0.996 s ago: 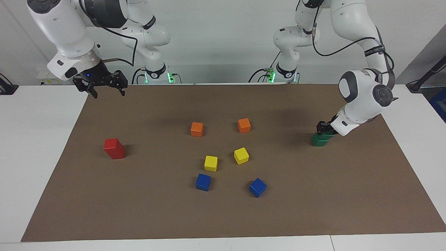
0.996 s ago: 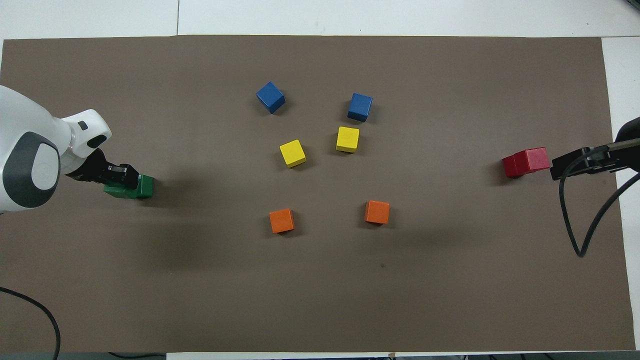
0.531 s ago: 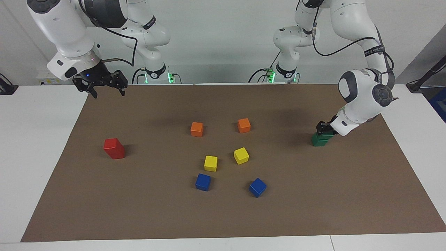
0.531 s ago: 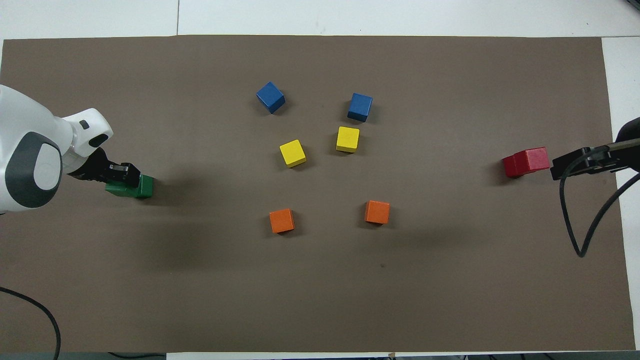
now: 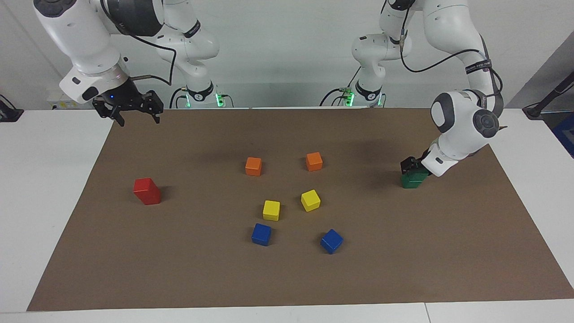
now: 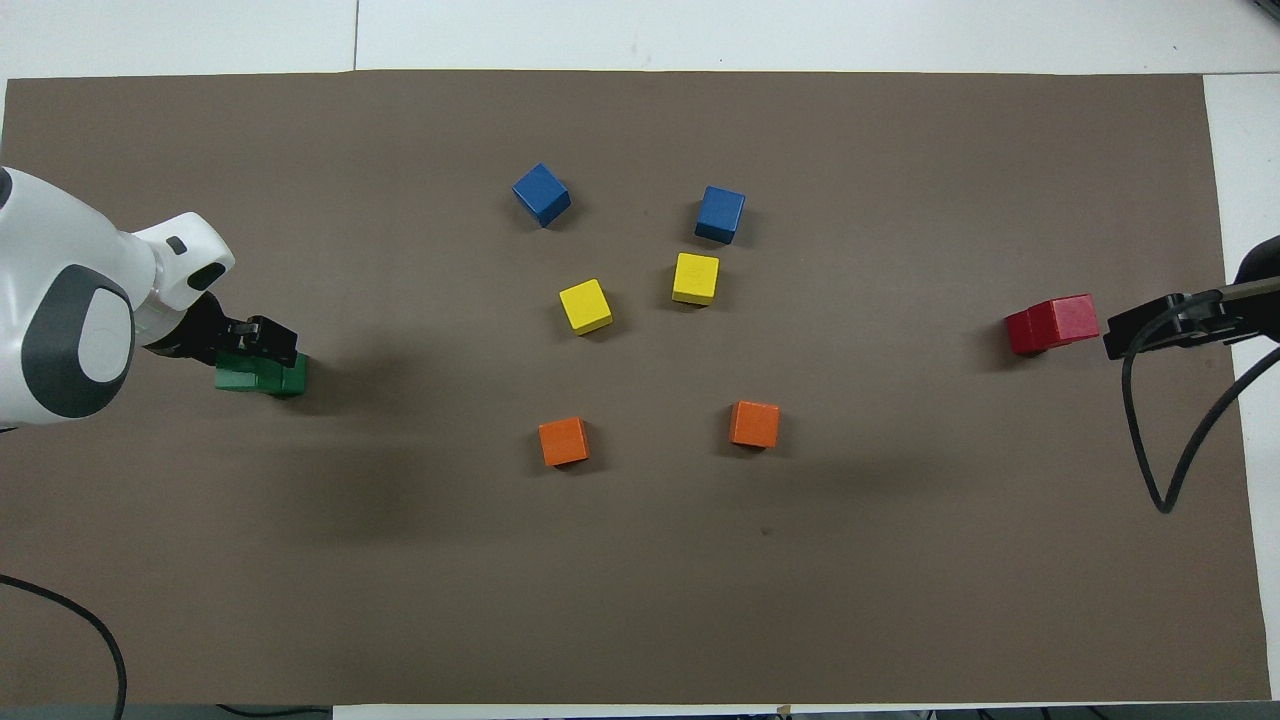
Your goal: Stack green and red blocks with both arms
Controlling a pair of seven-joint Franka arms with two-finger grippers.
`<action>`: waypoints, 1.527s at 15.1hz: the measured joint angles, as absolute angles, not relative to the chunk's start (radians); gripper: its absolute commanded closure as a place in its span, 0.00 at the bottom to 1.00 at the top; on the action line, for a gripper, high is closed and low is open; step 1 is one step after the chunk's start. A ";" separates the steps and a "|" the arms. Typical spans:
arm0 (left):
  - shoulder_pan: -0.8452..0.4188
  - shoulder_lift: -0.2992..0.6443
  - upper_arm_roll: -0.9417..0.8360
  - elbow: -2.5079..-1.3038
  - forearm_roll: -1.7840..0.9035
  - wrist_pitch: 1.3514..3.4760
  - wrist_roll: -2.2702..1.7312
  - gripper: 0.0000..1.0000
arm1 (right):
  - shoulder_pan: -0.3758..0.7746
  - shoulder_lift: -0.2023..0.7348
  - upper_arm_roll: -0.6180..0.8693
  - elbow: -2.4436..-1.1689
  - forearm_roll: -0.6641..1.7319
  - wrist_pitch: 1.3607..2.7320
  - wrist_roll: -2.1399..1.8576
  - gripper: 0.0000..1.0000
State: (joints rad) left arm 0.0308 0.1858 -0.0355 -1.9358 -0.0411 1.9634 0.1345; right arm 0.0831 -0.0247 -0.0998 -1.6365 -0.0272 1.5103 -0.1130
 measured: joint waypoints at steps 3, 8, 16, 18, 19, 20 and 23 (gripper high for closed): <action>0.033 0.102 -0.032 -1.914 -0.041 1.900 0.134 0.00 | 0.083 -0.025 -0.100 -1.636 -0.027 1.510 -0.113 0.00; 0.035 0.032 -0.021 -1.808 -0.036 1.729 0.134 0.00 | 0.083 -0.025 -0.100 -1.636 -0.027 1.510 -0.113 0.00; -0.004 -0.030 -0.009 -1.832 -0.027 1.703 0.124 0.00 | 0.083 -0.025 -0.100 -1.635 -0.027 1.511 -0.113 0.00; -0.024 -0.033 -0.001 -1.838 -0.027 1.720 0.098 0.00 | 0.083 -0.025 -0.100 -1.635 -0.027 1.516 -0.113 0.00; -0.029 -0.036 -0.001 -1.837 -0.027 1.722 0.089 0.00 | 0.083 -0.025 -0.100 -1.634 -0.027 1.526 -0.113 0.00; -0.033 -0.040 -0.001 -1.835 -0.027 1.722 0.083 0.00 | 0.083 -0.025 -0.100 -1.634 -0.027 1.540 -0.113 0.00; -0.035 -0.047 0.000 -1.806 -0.027 1.713 0.080 0.00 | 0.084 -0.025 -0.100 -1.634 -0.027 1.556 -0.113 0.00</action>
